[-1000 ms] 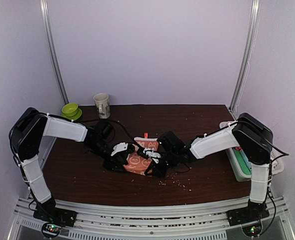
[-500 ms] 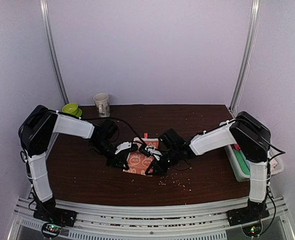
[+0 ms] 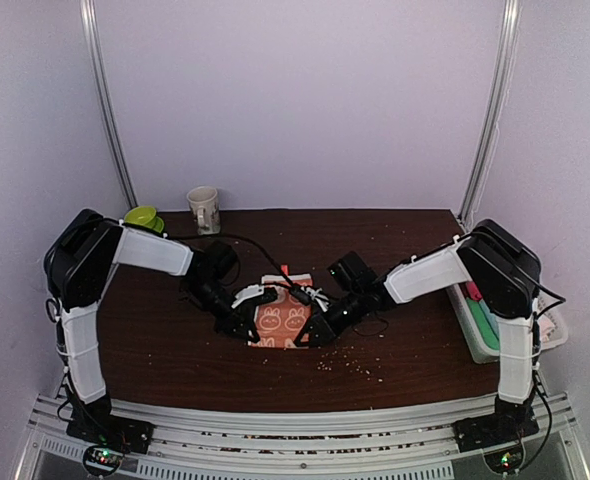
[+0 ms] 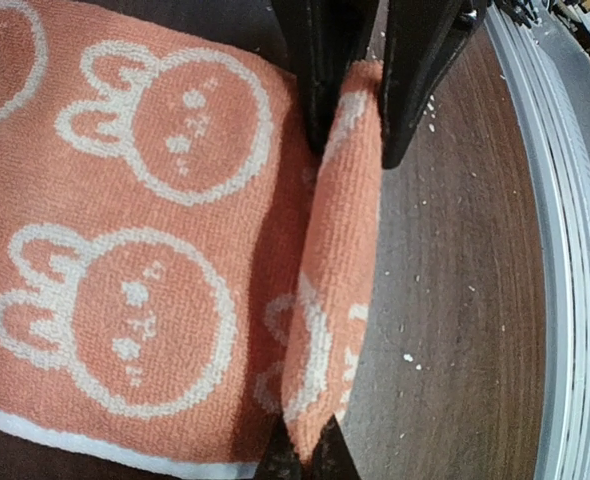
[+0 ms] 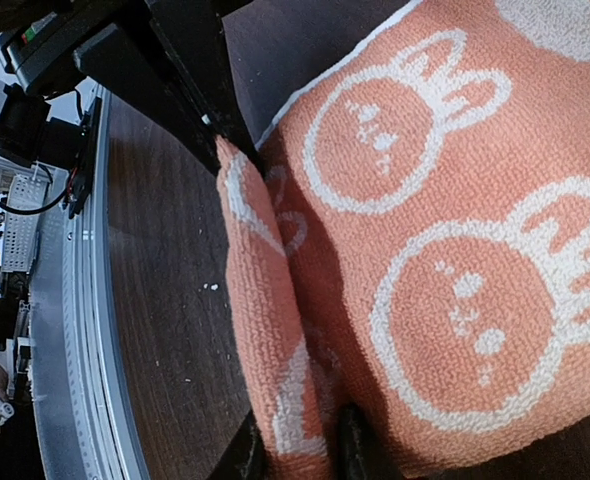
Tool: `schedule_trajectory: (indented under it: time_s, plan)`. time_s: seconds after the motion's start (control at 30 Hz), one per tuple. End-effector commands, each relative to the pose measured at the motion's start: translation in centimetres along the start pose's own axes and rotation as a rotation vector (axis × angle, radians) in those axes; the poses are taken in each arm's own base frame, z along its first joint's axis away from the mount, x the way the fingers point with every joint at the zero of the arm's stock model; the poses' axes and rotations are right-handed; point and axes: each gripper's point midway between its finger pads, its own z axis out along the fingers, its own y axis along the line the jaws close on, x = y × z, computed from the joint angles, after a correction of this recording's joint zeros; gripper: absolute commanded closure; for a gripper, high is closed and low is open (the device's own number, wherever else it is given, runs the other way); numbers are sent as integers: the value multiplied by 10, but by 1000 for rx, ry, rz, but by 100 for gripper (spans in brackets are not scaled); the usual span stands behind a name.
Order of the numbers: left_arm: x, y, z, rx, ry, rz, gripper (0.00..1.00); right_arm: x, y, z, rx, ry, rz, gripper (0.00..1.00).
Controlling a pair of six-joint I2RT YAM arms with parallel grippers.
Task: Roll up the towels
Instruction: Roll the towel at the center of the board.
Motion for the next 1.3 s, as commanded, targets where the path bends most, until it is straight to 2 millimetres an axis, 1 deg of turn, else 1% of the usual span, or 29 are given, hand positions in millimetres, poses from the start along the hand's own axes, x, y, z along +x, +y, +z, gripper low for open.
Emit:
schedule_trajectory:
  time_s: [0.0,0.2,0.4,0.57,0.6,0.7,0.87,0.93,1.03,1.13,1.2,1.27]
  plan:
    - [21,10,2,-6,61,-79,100,23,-26,1,78,67,110,77]
    - [24,13,3,-11,67,-87,100,24,-26,-1,51,53,130,85]
    - [25,17,4,-14,71,-94,100,24,-24,-2,10,28,151,88]
    - [25,19,3,-24,77,-96,100,24,-31,0,2,21,206,94]
    - [24,19,2,-28,76,-92,94,25,-33,0,4,22,215,95]
    - [18,19,-5,-56,71,-68,85,26,-35,-1,9,20,232,96]
    - [3,22,-25,-144,45,-15,59,26,-35,-1,1,20,247,97]
    - [-2,23,-34,-189,39,8,54,26,-35,-1,-2,20,248,97]
    - [-12,28,-49,-266,25,53,52,25,-34,-1,-4,18,249,97]
    - [-25,28,-62,-320,-9,109,52,23,-34,0,-10,19,249,97]
    - [-38,22,-71,-335,-48,172,52,23,-34,0,-11,22,250,97]
    - [-47,16,-73,-339,-80,231,53,22,-34,0,-10,23,248,97]
